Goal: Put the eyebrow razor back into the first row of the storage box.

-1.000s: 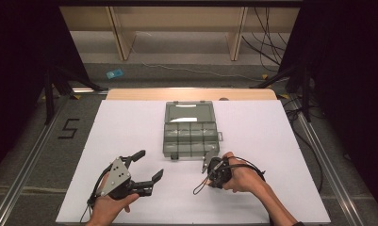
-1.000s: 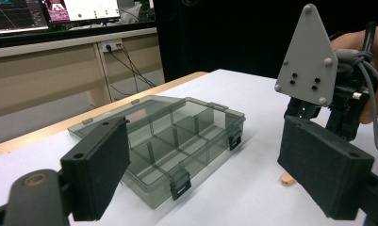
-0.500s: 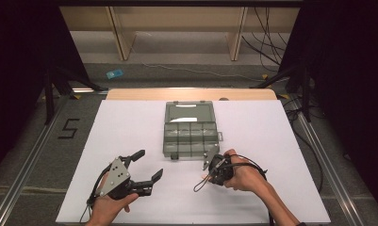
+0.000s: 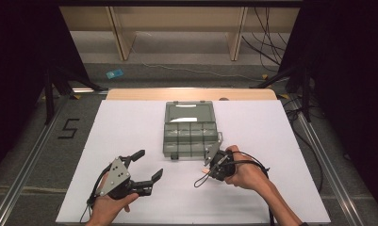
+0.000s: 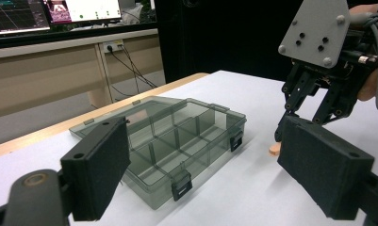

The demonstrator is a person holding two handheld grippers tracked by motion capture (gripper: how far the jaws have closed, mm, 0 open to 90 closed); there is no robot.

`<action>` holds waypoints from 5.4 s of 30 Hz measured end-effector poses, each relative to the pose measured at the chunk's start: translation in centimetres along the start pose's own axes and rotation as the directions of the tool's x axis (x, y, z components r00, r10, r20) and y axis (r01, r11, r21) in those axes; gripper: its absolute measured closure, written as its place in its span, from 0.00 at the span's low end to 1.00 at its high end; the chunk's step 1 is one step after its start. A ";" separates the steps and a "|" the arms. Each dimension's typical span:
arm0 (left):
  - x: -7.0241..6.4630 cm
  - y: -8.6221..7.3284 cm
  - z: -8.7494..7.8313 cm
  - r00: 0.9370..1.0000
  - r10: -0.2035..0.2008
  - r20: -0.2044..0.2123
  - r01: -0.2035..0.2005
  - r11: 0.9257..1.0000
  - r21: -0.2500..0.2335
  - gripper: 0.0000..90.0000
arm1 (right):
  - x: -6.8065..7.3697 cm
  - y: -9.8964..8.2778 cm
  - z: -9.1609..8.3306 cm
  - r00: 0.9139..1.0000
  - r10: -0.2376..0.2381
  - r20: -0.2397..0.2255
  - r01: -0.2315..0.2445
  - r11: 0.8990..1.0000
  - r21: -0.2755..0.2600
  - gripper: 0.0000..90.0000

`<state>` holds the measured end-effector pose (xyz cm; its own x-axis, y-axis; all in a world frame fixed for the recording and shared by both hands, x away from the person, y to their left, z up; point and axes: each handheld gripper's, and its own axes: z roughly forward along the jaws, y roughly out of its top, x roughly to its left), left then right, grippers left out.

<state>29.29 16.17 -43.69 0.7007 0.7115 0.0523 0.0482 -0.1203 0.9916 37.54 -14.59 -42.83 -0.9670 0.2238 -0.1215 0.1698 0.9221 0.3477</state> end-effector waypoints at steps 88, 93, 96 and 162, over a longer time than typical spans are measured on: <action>-0.1 0.1 0.0 1.000 0.000 0.002 0.000 1.000 -0.008 0.18 | -10.5 7.5 -2.7 0.980 0.054 0.191 -0.045 0.998 -0.050 0.83; 0.0 0.1 0.0 1.000 0.000 0.001 0.000 1.000 -0.010 0.18 | -10.9 8.1 -2.3 0.981 0.043 0.190 -0.034 0.998 -0.049 0.83; 0.0 0.1 0.0 1.000 0.005 0.002 -0.005 1.000 -0.010 0.18 | -11.0 8.4 -1.8 0.983 0.035 0.183 -0.029 0.999 -0.037 0.83; -0.1 0.1 -0.1 1.000 0.001 0.006 -0.001 1.000 -0.013 0.18 | -13.2 8.8 3.7 0.989 0.028 0.147 -0.035 0.998 0.043 0.82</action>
<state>29.20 16.14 -43.56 0.7049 0.7074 0.0525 0.0383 -0.1119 0.9930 52.52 -8.31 -41.61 -0.9233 0.2940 -0.2471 0.2115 0.9263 0.3118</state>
